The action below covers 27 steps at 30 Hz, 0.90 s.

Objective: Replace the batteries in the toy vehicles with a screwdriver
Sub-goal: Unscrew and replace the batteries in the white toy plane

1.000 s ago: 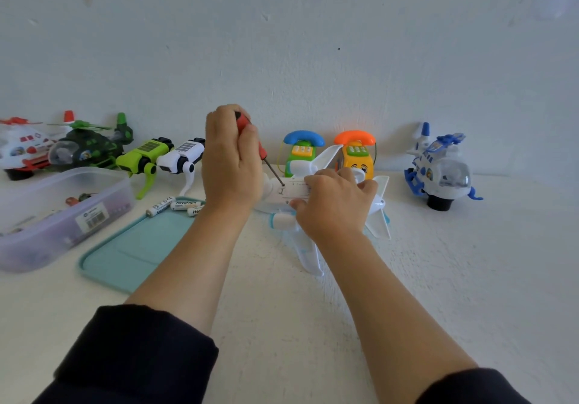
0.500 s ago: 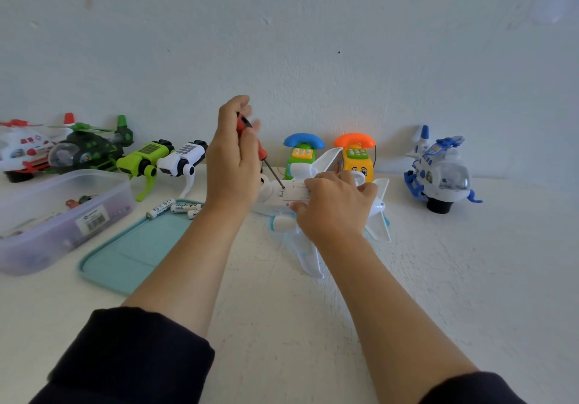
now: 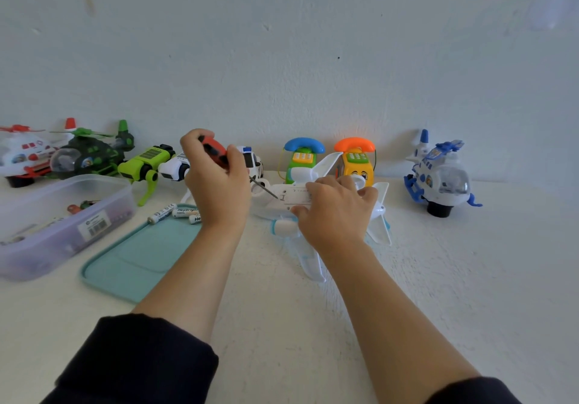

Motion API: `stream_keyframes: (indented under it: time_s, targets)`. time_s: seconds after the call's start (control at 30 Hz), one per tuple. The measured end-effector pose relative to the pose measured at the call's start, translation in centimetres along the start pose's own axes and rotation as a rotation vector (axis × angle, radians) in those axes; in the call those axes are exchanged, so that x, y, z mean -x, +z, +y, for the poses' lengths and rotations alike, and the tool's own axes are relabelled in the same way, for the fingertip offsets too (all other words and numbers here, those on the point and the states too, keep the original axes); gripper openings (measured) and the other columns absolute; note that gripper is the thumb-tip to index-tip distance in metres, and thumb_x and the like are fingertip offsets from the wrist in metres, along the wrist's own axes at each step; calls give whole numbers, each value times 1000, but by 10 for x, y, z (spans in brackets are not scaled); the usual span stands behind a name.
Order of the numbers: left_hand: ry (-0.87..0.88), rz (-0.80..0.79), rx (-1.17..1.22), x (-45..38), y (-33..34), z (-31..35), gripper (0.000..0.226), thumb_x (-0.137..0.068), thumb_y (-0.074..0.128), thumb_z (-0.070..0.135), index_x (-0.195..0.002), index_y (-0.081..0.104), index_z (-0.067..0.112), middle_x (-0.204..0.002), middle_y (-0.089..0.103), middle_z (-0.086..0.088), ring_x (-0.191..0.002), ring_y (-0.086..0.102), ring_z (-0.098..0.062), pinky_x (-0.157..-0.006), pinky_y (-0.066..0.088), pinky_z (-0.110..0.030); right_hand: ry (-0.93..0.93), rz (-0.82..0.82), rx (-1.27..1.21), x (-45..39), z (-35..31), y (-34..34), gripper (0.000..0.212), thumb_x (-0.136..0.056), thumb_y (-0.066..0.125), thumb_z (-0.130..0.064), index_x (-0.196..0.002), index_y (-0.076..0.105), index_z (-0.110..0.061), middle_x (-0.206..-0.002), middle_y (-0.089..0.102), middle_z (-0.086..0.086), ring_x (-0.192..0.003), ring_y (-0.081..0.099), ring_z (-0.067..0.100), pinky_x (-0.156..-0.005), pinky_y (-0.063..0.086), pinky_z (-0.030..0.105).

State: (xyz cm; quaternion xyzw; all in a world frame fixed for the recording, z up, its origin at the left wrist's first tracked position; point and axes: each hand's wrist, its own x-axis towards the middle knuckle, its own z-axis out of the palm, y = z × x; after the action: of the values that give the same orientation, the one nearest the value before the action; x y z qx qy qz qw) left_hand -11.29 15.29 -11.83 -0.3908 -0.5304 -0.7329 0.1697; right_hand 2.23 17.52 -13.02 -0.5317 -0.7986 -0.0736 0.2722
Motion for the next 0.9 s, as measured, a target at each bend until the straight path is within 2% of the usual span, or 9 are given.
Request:
stream_keyframes:
  time_s: [0.07,0.17,0.2,0.33,0.43,0.5,0.57,0.67,0.9]
  targets:
    - [-26,-1,3,0,0,-2,25,-87,53,4,-110,45,-3,-73,44,16,-61,56,2,-61,47,-14,-1,0,4,0,0,0,31,-88,57,-46,-107,63,-22,-112,60,-7,-113,42,21,-93,25,43]
    - [-25,-9,37,1,1,-2,25,-87,54,9,-109,45,3,-74,46,16,-65,62,-23,-64,56,-43,1,0,4,0,0,0,32,-88,57,-46,-108,63,-23,-112,60,-7,-112,42,20,-92,25,42]
    - [-22,-13,41,1,1,-2,25,-87,54,9,-109,44,4,-75,47,15,-65,62,-27,-63,55,-47,2,-1,2,0,0,0,32,-88,57,-46,-108,63,-23,-112,60,-7,-112,42,20,-93,25,42]
    - [-38,-9,14,0,1,-1,22,-86,55,8,-105,45,8,-74,46,13,-66,61,-22,-64,56,-42,5,-5,-7,-1,0,0,32,-87,58,-46,-109,63,-23,-112,60,-7,-113,42,20,-94,25,43]
    - [-40,14,-26,0,1,0,22,-86,55,4,-106,47,0,-72,44,13,-62,56,2,-61,45,-8,6,0,-7,0,0,0,31,-88,58,-46,-108,63,-23,-112,60,-7,-112,42,20,-94,25,43]
    - [-33,7,-27,1,0,2,24,-86,56,3,-107,47,-3,-71,45,10,-61,54,5,-58,38,-2,6,1,-6,0,0,0,31,-88,58,-46,-108,63,-23,-112,60,-7,-112,42,20,-93,25,43]
    - [-42,-2,-29,0,0,2,26,-86,57,6,-109,47,-2,-75,49,3,-60,55,-3,-59,41,-5,6,0,-8,-1,0,0,31,-88,58,-46,-108,63,-23,-111,60,-7,-112,42,20,-93,25,42]
    - [-62,12,-17,0,0,0,26,-85,57,9,-108,46,2,-77,50,2,-65,58,-22,-64,52,-28,7,0,-9,0,0,0,31,-87,58,-45,-107,63,-22,-111,60,-7,-112,43,20,-94,25,43]
    - [-345,27,86,-4,1,-21,27,-81,60,20,-102,45,16,-88,56,4,-80,66,-28,-68,58,-45,15,-1,-4,-1,0,1,30,-87,59,-45,-107,63,-23,-111,60,-7,-112,42,20,-94,25,43]
